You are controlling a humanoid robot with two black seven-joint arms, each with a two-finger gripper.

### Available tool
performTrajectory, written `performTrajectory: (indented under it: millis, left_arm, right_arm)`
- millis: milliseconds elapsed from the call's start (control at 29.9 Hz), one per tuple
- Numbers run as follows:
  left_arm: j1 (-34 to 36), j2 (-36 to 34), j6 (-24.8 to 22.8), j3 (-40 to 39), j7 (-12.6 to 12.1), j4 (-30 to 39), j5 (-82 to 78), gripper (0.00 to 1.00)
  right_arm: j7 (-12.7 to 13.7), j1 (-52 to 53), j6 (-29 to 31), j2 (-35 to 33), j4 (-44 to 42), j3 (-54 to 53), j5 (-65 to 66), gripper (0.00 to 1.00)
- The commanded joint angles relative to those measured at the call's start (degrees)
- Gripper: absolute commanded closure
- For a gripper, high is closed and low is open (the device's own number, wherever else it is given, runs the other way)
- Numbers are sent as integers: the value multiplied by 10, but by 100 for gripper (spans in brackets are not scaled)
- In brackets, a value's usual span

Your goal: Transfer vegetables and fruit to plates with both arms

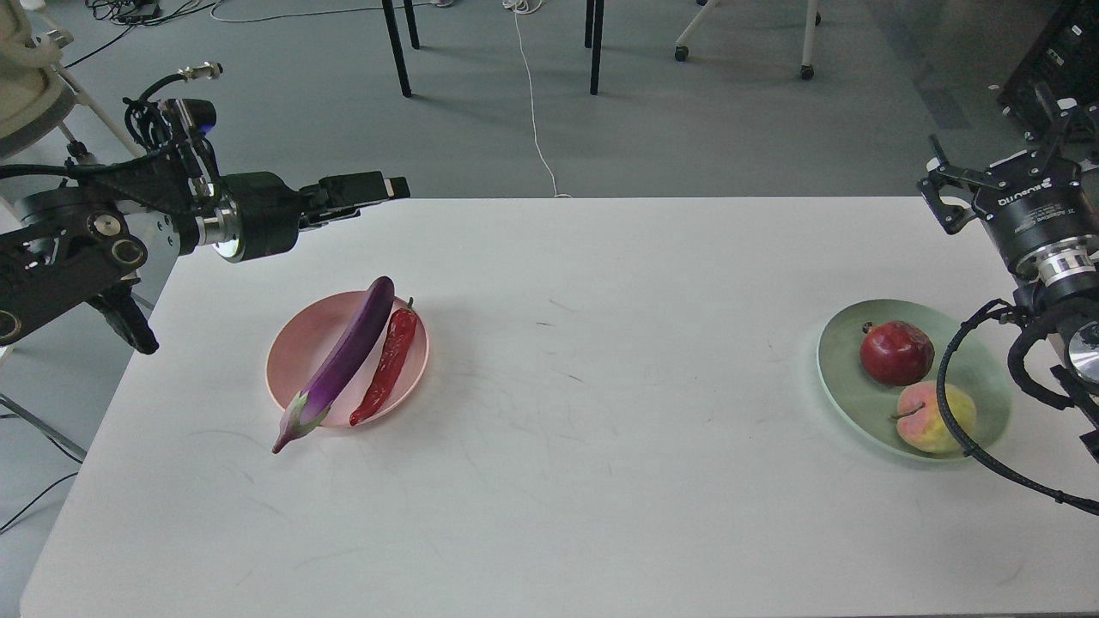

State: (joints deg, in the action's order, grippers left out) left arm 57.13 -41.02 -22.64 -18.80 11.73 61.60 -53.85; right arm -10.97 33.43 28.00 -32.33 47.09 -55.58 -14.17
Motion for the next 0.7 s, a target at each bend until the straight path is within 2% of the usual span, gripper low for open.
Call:
performTrajectory:
  millis: [0, 134, 234, 334, 501, 568, 635, 668]
  left_arm:
    - [1, 39, 15, -37, 5, -31, 179, 2]
    - [-3, 81, 17, -77, 10, -55, 314, 2]
    - [-38, 111, 15, -101, 21, -82, 422, 2]
    - [-65, 134, 10, -138, 25, -109, 520, 2]
    - [-98, 187, 7, -234, 24, -200, 596, 2]
    - [-102, 195, -13, -263, 24, -245, 599, 2]
    - [-111, 201, -54, -273, 24, -286, 610, 2]
    - [-113, 205, -54, -273, 24, -299, 617, 2]
  right_arm:
    - [12, 44, 0, 6, -35, 13, 0, 1]
    - [16, 74, 0, 10, -62, 19, 0, 1]
    - [37, 85, 0, 20, -60, 21, 0, 1]
    - [38, 104, 0, 37, -68, 23, 0, 1]
    - [35, 106, 0, 60, -85, 21, -1, 1]
    - [34, 102, 0, 72, -84, 18, -1, 1]
    - [33, 96, 0, 85, -84, 14, -1, 1]
    - [34, 94, 0, 89, -85, 13, -1, 1]
